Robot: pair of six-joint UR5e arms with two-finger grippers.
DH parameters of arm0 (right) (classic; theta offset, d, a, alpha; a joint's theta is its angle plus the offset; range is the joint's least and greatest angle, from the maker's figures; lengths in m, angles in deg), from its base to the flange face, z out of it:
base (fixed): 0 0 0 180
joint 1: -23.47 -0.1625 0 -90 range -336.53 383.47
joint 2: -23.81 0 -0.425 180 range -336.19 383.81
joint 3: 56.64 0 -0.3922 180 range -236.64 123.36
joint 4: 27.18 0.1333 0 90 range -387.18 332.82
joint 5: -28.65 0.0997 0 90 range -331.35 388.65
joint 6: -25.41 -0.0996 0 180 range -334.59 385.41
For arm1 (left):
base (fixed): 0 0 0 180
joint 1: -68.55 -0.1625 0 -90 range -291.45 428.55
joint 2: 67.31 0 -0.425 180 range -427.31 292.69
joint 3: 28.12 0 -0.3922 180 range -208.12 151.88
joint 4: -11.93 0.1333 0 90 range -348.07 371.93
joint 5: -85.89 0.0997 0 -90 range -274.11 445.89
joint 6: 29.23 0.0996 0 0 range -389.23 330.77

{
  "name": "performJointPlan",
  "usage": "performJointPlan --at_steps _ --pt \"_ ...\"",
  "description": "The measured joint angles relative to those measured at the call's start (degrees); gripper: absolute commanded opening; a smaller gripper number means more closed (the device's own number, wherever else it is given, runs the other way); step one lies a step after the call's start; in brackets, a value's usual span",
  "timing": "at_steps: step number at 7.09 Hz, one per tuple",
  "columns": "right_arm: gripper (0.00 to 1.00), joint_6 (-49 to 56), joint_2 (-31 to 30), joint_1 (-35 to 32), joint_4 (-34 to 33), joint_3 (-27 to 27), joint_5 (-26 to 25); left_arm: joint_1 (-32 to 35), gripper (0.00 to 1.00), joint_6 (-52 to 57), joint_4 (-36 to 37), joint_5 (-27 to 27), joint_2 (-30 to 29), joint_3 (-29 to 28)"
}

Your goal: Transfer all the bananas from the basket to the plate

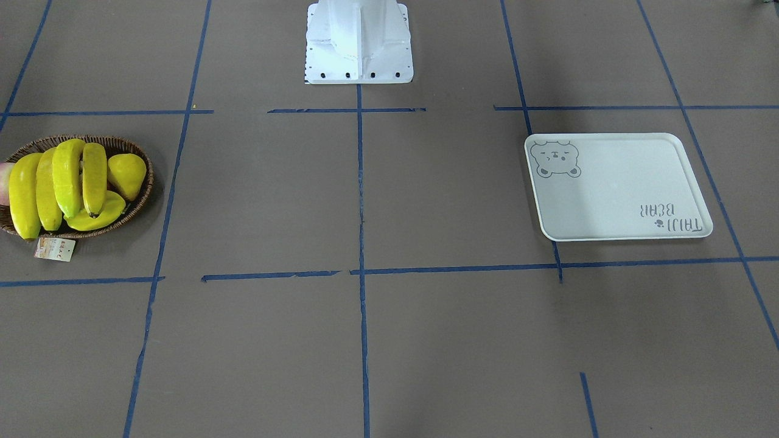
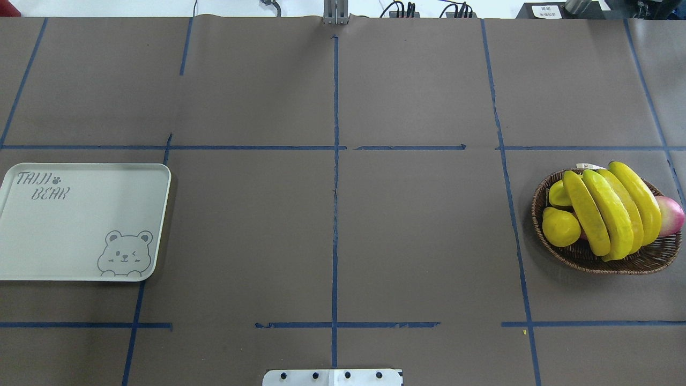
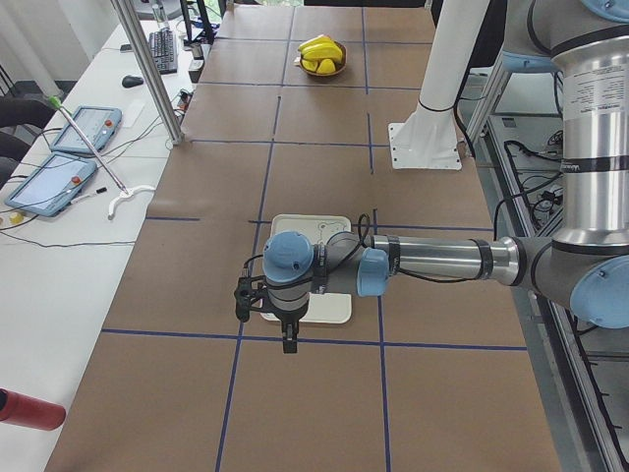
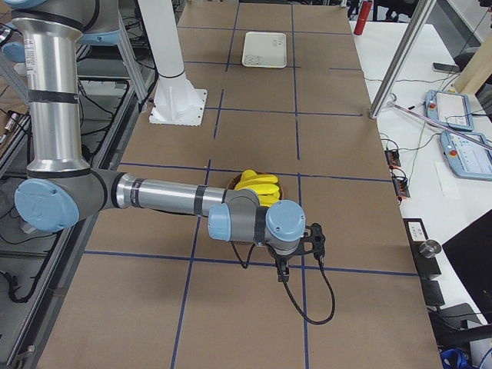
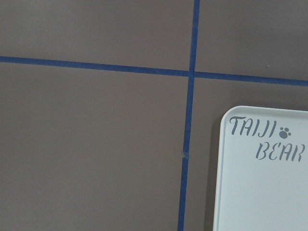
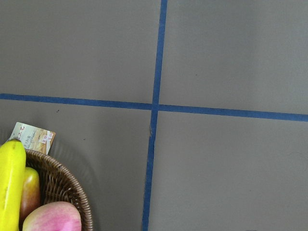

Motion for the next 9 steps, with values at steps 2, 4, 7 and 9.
performJointPlan --at_steps 2,4,7,9 --pt "1.0 0.02 -0.02 -0.02 0.0 -0.12 0.22 0.0 1.0 0.0 -0.05 0.0 0.0 -0.05" --pt "1.0 0.03 0.0 0.03 0.0 -0.05 0.2 -0.03 1.0 0.0 -0.08 0.0 -0.06 0.01" --pt "1.0 -0.12 0.12 0.06 0.0 -0.29 0.28 -0.01 1.0 0.0 -0.03 0.02 -0.02 0.07" --pt "1.0 -0.2 0.55 0.1 -0.2 -1.93 -0.08 0.0 1.0 -0.02 -0.02 0.05 -0.04 0.04"
